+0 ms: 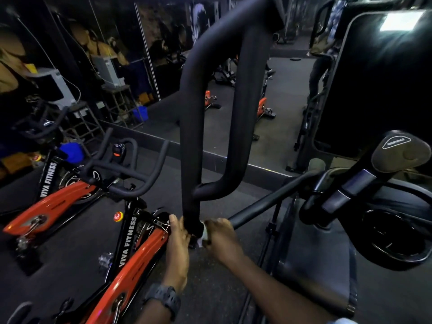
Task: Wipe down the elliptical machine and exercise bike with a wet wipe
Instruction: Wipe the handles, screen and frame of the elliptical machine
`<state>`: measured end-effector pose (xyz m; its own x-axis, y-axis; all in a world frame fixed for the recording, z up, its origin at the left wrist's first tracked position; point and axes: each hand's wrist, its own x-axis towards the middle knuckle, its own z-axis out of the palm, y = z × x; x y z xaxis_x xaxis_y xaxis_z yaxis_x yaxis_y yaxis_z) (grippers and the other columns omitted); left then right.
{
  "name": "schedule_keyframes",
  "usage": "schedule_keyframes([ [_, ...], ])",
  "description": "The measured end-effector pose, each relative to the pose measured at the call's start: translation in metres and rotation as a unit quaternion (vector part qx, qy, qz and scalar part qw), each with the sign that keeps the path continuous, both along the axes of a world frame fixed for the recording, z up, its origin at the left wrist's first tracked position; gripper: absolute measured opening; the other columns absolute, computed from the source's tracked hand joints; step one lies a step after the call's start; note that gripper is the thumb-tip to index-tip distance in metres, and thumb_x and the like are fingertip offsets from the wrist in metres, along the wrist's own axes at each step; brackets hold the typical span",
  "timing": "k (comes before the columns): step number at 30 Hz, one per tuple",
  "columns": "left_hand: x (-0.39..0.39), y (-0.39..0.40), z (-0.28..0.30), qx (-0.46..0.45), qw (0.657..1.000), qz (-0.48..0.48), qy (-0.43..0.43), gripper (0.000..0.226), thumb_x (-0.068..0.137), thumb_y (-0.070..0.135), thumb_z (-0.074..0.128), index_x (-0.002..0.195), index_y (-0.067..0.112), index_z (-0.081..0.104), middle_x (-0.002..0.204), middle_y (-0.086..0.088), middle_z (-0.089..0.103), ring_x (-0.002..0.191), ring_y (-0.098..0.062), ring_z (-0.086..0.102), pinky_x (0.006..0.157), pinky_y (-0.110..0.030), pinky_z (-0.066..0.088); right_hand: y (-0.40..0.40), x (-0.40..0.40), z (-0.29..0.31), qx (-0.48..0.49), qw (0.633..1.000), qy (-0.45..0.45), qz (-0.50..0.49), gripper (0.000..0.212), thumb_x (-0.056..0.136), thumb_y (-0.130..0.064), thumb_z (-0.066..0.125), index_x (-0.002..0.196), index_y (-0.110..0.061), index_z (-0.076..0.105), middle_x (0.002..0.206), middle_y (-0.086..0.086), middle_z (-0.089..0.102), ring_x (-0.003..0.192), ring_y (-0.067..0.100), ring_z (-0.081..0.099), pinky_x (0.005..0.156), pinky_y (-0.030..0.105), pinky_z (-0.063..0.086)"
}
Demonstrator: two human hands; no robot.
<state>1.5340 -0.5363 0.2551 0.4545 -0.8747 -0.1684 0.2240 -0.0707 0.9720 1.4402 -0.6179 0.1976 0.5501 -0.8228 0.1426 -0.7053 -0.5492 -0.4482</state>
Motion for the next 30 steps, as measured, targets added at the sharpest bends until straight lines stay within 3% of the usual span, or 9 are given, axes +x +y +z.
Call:
schedule_keyframes([
  [3, -0.002, -0.005, -0.009, 0.008, 1.0, 0.006, 0.009, 0.057, 0.089, 0.073, 0.021, 0.114, 0.04, 0.061, 0.107, 0.026, 0.072, 0.107, 0.011, 0.064, 0.095, -0.023, 0.043, 0.004, 0.014, 0.011, 0.058, 0.997, -0.048, 0.003, 0.041, 0.084, -0.016, 0.068, 0.123, -0.012, 0.056, 0.116, 0.011, 0.064, 0.106, 0.029, 0.061, 0.089, 0.036, 0.049],
  [6, -0.006, -0.008, -0.009, 0.005, 1.0, 0.018, 0.012, 0.053, 0.09, 0.069, 0.021, 0.107, 0.038, 0.06, 0.093, 0.031, 0.073, 0.093, 0.017, 0.065, 0.09, -0.024, 0.044, 0.006, 0.011, 0.0, 0.054, 0.997, -0.063, 0.005, 0.036, 0.083, -0.015, 0.067, 0.117, -0.016, 0.054, 0.11, 0.007, 0.064, 0.101, 0.025, 0.06, 0.087, 0.039, 0.051],
  [10, -0.007, -0.007, -0.006, 0.006, 0.999, 0.028, 0.03, 0.056, 0.089, 0.068, 0.022, 0.116, 0.032, 0.055, 0.104, 0.024, 0.069, 0.099, 0.009, 0.062, 0.098, -0.025, 0.04, -0.018, -0.026, -0.02, -0.102, 0.991, 0.084, -0.012, 0.023, 0.076, -0.022, 0.072, 0.098, -0.022, 0.063, 0.091, -0.003, 0.064, 0.091, 0.021, 0.06, 0.107, 0.033, 0.028],
  [12, -0.007, -0.006, -0.007, 0.016, 0.999, 0.038, 0.03, 0.052, 0.095, 0.064, 0.02, 0.126, 0.032, 0.046, 0.116, 0.019, 0.06, 0.11, 0.003, 0.056, 0.102, -0.026, 0.036, -0.019, -0.024, -0.016, -0.076, 0.989, 0.125, -0.018, 0.027, 0.078, -0.023, 0.072, 0.104, -0.02, 0.063, 0.097, -0.001, 0.065, 0.097, 0.023, 0.059, 0.114, 0.042, 0.025],
  [18, -0.01, -0.01, -0.012, 0.035, 0.998, 0.045, 0.02, 0.052, 0.097, 0.065, 0.02, 0.106, 0.034, 0.06, 0.101, 0.022, 0.067, 0.091, 0.014, 0.064, 0.085, -0.02, 0.043, 0.009, 0.01, -0.013, -0.032, 0.998, -0.045, 0.002, 0.034, 0.073, -0.013, 0.071, 0.105, -0.013, 0.062, 0.098, 0.004, 0.066, 0.09, 0.025, 0.059, 0.083, 0.035, 0.047],
  [22, -0.012, -0.009, -0.011, 0.036, 0.998, 0.025, 0.037, 0.067, 0.105, 0.056, 0.014, 0.152, 0.014, 0.037, 0.131, 0.01, 0.043, 0.122, -0.002, 0.044, 0.107, -0.025, 0.03, -0.019, -0.037, -0.024, -0.132, 0.987, 0.091, 0.008, 0.032, 0.075, -0.018, 0.072, 0.104, -0.022, 0.06, 0.096, -0.003, 0.062, 0.096, 0.02, 0.059, 0.113, 0.035, 0.026],
  [24, -0.014, -0.009, -0.011, 0.031, 0.998, 0.022, 0.046, 0.071, 0.104, 0.056, 0.014, 0.158, 0.011, 0.025, 0.133, 0.007, 0.038, 0.126, -0.009, 0.038, 0.108, -0.027, 0.028, -0.023, -0.036, -0.017, -0.09, 0.985, 0.144, -0.004, 0.034, 0.078, -0.015, 0.07, 0.11, -0.02, 0.061, 0.105, 0.001, 0.063, 0.105, 0.024, 0.058, 0.118, 0.042, 0.018],
  [27, -0.014, -0.011, -0.019, 0.025, 0.998, 0.03, 0.051, 0.081, 0.096, 0.065, 0.017, 0.149, 0.011, 0.045, 0.136, 0.009, 0.052, 0.13, -0.01, 0.048, 0.108, -0.029, 0.034, 0.004, 0.005, 0.002, -0.028, 0.997, 0.066, 0.025, 0.033, 0.084, -0.014, 0.062, 0.117, -0.01, 0.061, 0.11, 0.01, 0.065, 0.105, 0.031, 0.057, 0.108, 0.043, 0.034],
  [30, -0.013, -0.012, -0.021, 0.03, 0.998, 0.033, 0.043, 0.073, 0.095, 0.068, 0.017, 0.118, 0.021, 0.067, 0.108, 0.011, 0.077, 0.113, -0.009, 0.067, 0.094, -0.025, 0.047, 0.017, 0.013, 0.003, -0.002, 0.999, -0.046, 0.001, 0.03, 0.087, -0.019, 0.062, 0.116, -0.013, 0.058, 0.11, 0.005, 0.064, 0.104, 0.025, 0.057, 0.102, 0.036, 0.038],
])
